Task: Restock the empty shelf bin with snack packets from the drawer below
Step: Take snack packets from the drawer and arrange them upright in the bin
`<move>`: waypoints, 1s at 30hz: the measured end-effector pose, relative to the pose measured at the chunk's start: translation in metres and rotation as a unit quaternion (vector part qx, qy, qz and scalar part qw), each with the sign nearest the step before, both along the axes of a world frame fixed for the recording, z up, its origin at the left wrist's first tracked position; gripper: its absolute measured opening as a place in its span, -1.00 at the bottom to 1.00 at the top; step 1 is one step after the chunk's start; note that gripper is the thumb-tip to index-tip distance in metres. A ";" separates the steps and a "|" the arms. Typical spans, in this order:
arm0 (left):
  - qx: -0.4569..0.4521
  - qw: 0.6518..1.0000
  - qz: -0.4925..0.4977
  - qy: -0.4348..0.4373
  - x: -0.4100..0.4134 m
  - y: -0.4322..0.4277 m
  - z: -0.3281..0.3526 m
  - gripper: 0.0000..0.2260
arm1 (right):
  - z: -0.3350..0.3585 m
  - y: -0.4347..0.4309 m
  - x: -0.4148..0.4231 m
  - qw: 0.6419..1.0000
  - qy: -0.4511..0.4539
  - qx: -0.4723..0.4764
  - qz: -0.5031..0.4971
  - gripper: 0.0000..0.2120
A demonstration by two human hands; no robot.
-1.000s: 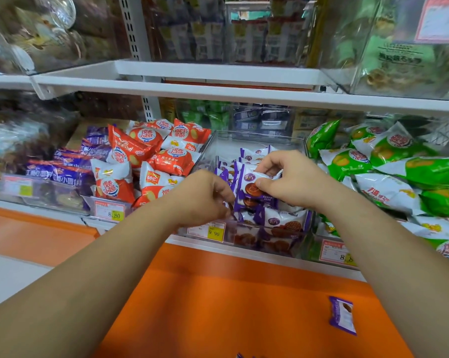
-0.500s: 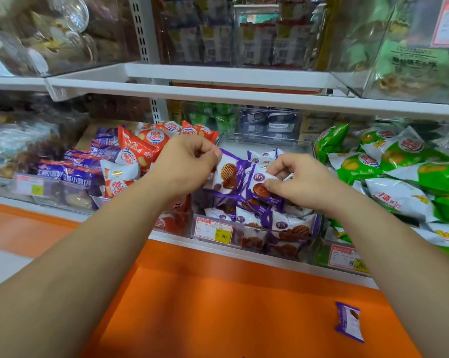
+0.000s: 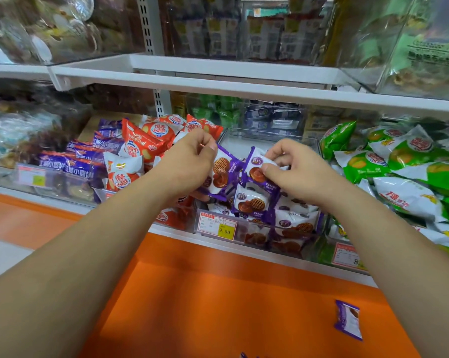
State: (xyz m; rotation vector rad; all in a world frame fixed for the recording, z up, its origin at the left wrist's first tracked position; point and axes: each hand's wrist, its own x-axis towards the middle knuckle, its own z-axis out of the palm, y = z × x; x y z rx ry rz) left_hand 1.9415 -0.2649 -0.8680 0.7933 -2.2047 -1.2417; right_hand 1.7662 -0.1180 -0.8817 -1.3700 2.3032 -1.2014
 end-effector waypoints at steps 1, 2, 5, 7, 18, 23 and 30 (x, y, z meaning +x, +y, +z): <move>0.019 1.000 -0.005 -0.002 0.001 0.002 0.002 -0.82 | 0.004 -0.001 0.002 1.000 -0.011 -0.004 0.000 -0.92; 0.027 1.000 -0.009 -0.006 0.002 0.003 0.003 -0.82 | 0.007 -0.001 0.004 1.000 -0.013 0.004 0.001 -0.91; 0.025 1.000 -0.009 -0.001 0.005 0.003 0.008 -0.82 | 0.012 0.002 0.009 0.999 0.001 0.045 0.001 -0.93; 0.060 0.998 -0.010 0.024 0.006 0.002 0.010 -0.82 | 0.009 0.001 0.014 0.998 0.001 0.062 0.013 -0.92; 0.054 0.996 -0.067 0.009 -0.004 0.018 -0.013 -0.67 | -0.033 -0.008 0.021 0.987 0.133 0.092 -0.004 -0.70; -0.090 0.988 -0.111 -0.053 0.001 0.012 -0.002 -0.90 | -0.032 0.000 0.014 0.985 0.127 0.113 0.011 -0.69; -0.207 0.938 -0.233 -0.156 0.000 0.004 -0.005 -0.89 | -0.031 0.002 0.006 0.989 0.093 0.114 0.024 -0.75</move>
